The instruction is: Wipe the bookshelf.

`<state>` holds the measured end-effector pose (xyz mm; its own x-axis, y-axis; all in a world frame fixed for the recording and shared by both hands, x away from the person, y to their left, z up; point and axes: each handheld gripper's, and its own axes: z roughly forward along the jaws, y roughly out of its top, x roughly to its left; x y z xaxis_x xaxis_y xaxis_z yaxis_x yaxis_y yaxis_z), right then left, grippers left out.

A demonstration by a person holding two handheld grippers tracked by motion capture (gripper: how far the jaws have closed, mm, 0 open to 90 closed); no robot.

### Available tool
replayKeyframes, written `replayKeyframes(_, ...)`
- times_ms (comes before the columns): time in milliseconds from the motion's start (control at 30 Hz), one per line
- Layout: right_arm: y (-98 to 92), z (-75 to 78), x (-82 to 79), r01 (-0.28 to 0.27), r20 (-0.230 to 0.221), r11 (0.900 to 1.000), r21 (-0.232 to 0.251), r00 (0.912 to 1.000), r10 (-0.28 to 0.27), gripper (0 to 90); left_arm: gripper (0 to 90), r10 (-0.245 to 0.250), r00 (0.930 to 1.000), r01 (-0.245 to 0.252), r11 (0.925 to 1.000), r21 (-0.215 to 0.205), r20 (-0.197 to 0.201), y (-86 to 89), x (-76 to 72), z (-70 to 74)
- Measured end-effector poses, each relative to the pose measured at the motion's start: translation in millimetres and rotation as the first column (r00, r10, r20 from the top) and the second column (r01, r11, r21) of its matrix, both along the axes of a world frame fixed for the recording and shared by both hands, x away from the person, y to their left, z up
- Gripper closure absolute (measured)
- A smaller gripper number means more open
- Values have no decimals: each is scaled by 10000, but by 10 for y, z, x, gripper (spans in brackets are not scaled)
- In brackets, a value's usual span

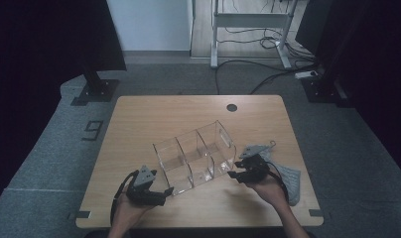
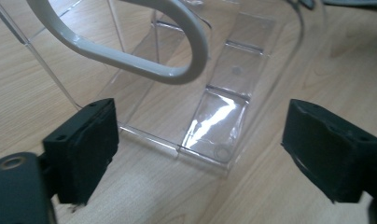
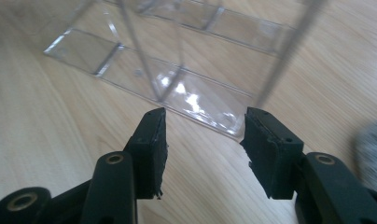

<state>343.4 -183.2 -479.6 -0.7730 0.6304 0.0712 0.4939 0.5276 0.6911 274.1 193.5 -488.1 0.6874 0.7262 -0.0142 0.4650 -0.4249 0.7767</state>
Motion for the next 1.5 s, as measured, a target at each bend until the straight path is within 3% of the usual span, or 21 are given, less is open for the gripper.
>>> replayKeyframes(133, -129, 11, 48, 476, 40, 9988, 97, 9989, -476, 479, 150, 464, 9989, -465, 9985, 274, 39, -21, 30, -15)
replayKeyframes(300, -139, -2, 113, 632, 115, 9978, 197, 9979, -634, 455, 158, 545, 9985, -545, 9980, 327, 12, 1, 51, -16)
replayKeyframes(500, -53, -41, 158, 417, 110, 9991, 59, 9991, -418, 448, 182, 950, 9955, -949, 9950, 326, -10, 85, 87, -9)
replayKeyframes(833, 96, -48, 156, -220, -161, 9984, 527, 9996, 229, 486, 230, 1382, 9904, -1381, 9897, 388, 2, 153, 171, -5)
replayKeyframes(1100, 166, -48, 130, -365, -195, 9985, 414, 9991, 373, 482, 352, 1544, 9880, -1543, 9851, 760, 48, 88, 231, -26)
replayKeyframes(1267, 207, -45, 96, -665, -289, 9968, 435, 9973, 678, 478, 483, 1801, 9836, -1785, 9791, 975, -75, 87, 246, -32)
replayKeyframes(1367, 227, -39, 77, -853, -335, 9955, 422, 9957, 867, 466, 556, 1889, 9817, -1866, 9791, 809, -222, 117, 257, -27)
replayKeyframes(1500, 215, -25, 45, -1006, -362, 9944, 310, 9942, 1017, 429, 628, 2159, 9762, -2134, 9736, 809, -226, 153, 279, -25)
